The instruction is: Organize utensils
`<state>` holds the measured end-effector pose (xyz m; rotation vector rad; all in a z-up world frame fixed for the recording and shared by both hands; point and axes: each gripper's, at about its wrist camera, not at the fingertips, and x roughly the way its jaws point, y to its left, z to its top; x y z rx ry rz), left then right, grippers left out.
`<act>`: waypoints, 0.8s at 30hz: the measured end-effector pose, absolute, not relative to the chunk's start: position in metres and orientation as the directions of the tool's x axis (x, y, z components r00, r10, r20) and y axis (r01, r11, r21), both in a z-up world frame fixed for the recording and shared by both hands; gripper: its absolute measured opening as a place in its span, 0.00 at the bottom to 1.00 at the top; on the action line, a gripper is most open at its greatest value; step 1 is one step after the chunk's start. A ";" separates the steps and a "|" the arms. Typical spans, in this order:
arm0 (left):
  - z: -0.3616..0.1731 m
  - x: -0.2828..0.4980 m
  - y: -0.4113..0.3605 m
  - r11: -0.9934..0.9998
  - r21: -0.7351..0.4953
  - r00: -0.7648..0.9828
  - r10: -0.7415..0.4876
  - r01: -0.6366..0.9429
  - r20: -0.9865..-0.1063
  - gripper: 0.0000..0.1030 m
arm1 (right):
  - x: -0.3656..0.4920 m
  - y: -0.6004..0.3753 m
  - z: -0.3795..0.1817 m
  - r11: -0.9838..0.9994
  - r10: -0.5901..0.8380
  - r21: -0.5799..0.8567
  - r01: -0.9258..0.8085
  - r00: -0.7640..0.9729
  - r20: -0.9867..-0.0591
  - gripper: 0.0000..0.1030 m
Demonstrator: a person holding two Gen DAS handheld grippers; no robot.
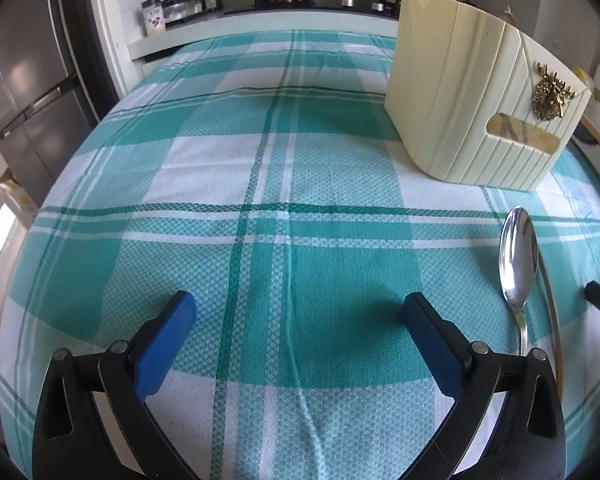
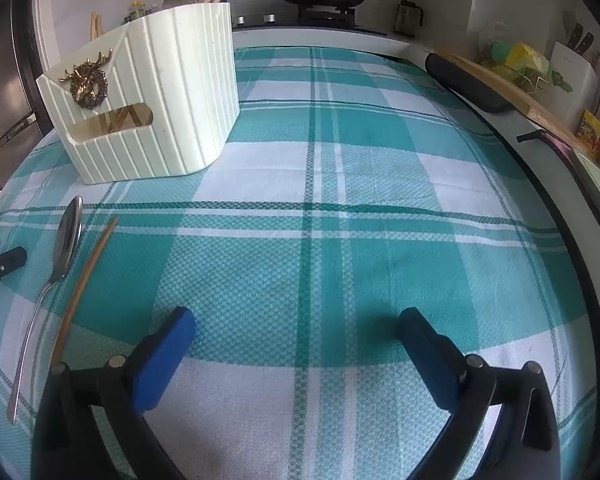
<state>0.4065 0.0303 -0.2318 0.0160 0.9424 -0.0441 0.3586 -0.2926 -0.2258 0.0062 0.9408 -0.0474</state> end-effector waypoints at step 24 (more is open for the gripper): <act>-0.232 0.407 0.030 0.999 -0.014 0.589 -0.037 0.043 -0.807 1.00 | 0.357 -0.293 -0.225 0.999 -0.039 -0.011 0.052 0.589 -0.807 1.00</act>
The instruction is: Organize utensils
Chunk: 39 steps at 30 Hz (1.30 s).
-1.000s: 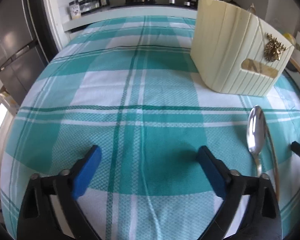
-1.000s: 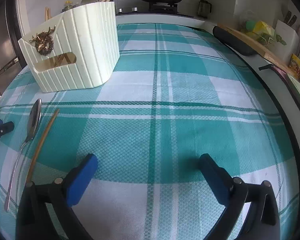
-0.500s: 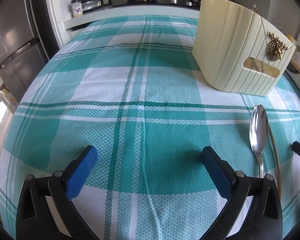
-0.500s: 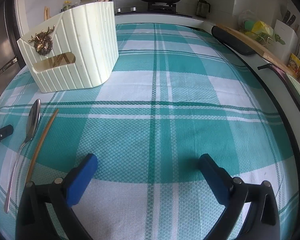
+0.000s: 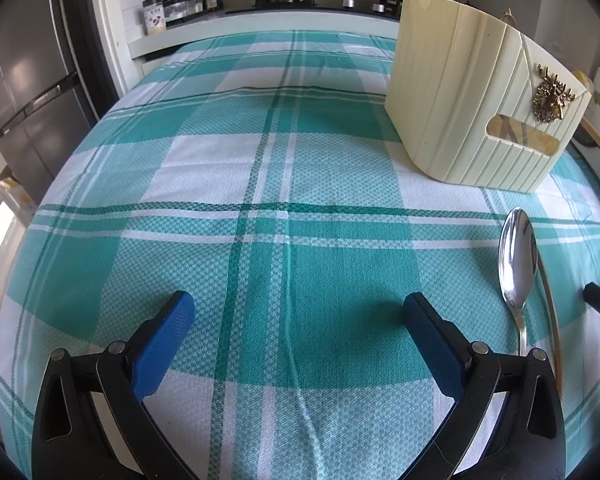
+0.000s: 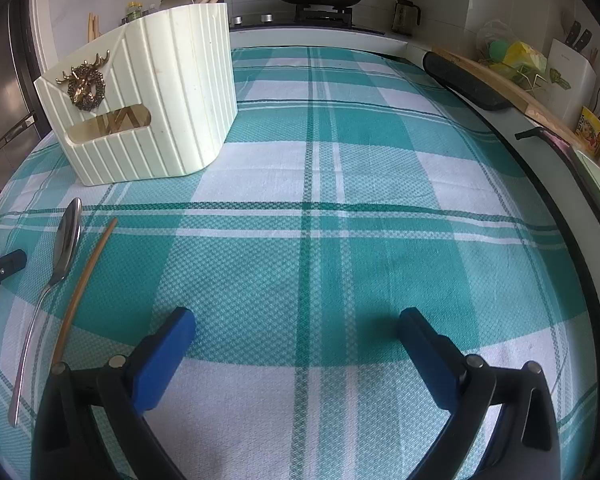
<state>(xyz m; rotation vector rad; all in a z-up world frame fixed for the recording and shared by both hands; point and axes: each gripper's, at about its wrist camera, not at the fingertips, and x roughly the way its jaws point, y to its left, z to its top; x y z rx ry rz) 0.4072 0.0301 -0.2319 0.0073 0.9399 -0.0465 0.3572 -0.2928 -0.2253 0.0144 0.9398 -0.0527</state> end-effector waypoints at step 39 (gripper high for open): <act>-0.200 0.381 -0.051 0.918 -0.100 0.485 -0.292 0.383 -0.824 0.99 | 0.346 -0.262 -0.201 0.961 0.272 0.259 -0.102 0.531 -0.802 0.81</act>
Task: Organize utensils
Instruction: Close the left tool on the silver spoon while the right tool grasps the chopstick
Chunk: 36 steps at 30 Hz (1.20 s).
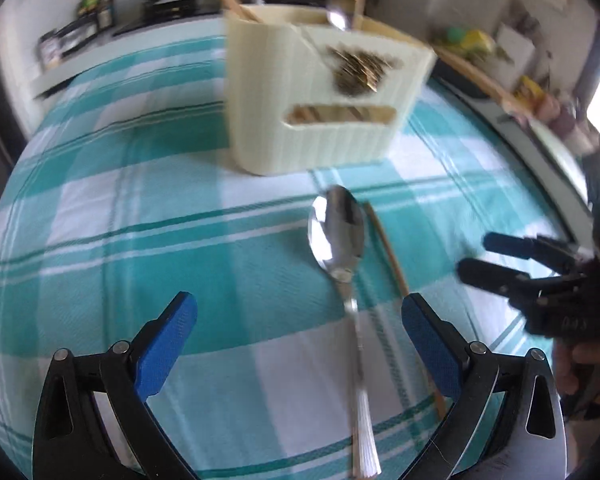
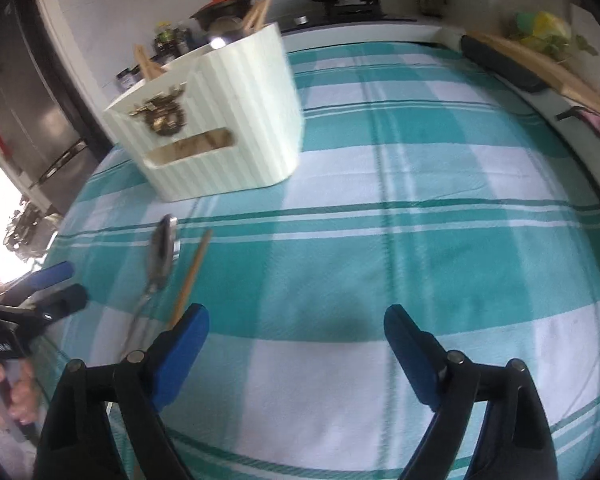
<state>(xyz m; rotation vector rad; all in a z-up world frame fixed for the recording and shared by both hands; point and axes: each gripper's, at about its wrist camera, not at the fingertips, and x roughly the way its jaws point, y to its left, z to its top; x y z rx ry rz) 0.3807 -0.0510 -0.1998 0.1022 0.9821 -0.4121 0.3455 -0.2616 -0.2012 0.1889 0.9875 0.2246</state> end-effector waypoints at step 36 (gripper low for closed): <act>-0.219 0.434 -0.081 0.886 -0.003 0.359 -0.192 0.464 -0.914 0.71 | 0.356 -0.256 -0.205 0.982 0.127 0.054 -0.179 0.430 -0.894 0.36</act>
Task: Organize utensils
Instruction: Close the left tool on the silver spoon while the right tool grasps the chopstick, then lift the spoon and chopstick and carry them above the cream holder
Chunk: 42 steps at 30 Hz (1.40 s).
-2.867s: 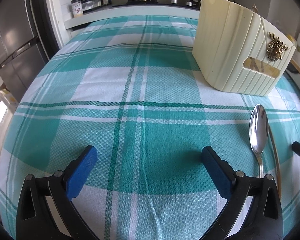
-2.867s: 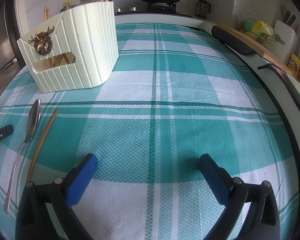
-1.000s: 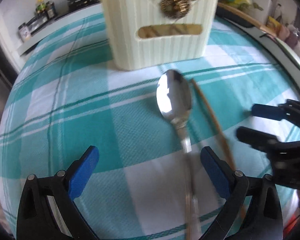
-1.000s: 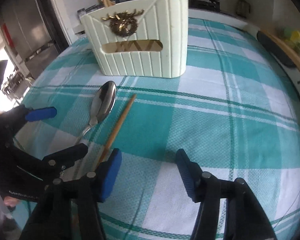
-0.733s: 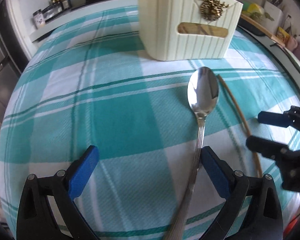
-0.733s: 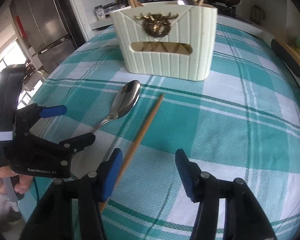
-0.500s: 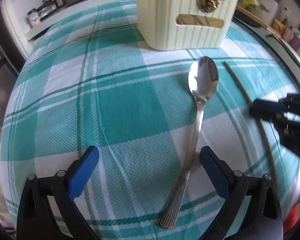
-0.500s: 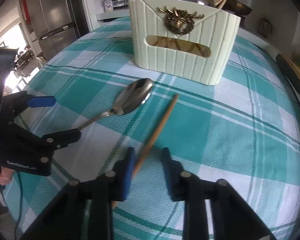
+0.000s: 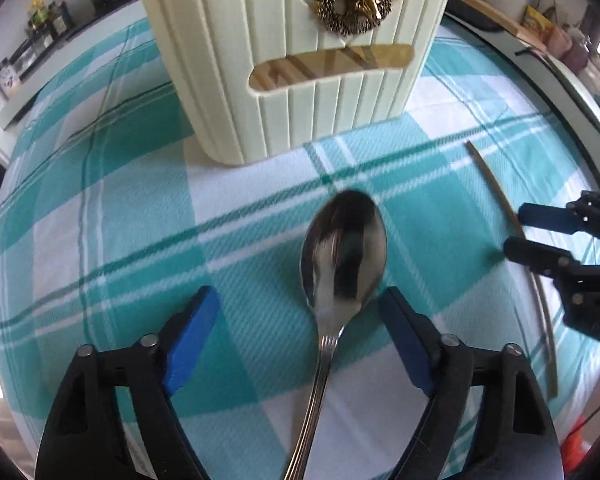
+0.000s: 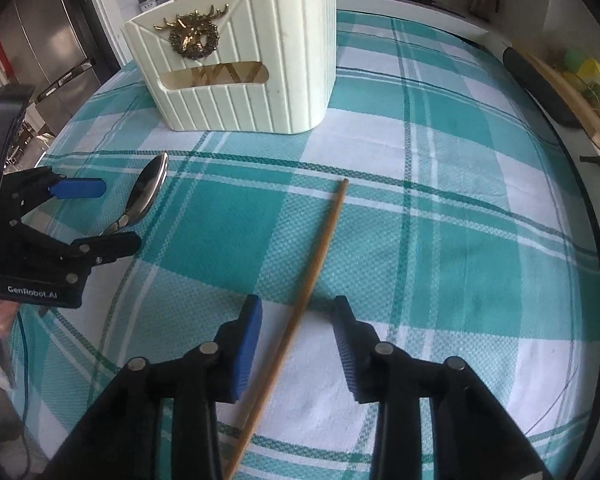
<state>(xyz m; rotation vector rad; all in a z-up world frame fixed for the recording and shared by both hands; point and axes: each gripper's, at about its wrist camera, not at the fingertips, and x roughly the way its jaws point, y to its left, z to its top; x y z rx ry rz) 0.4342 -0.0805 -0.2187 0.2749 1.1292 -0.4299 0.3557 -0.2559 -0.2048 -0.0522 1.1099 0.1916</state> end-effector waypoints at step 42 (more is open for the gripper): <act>0.017 0.362 0.044 0.823 -0.338 0.735 -0.564 0.458 -0.377 0.39 | 0.340 -0.260 0.016 0.961 0.275 0.108 -0.255 0.838 -0.471 0.05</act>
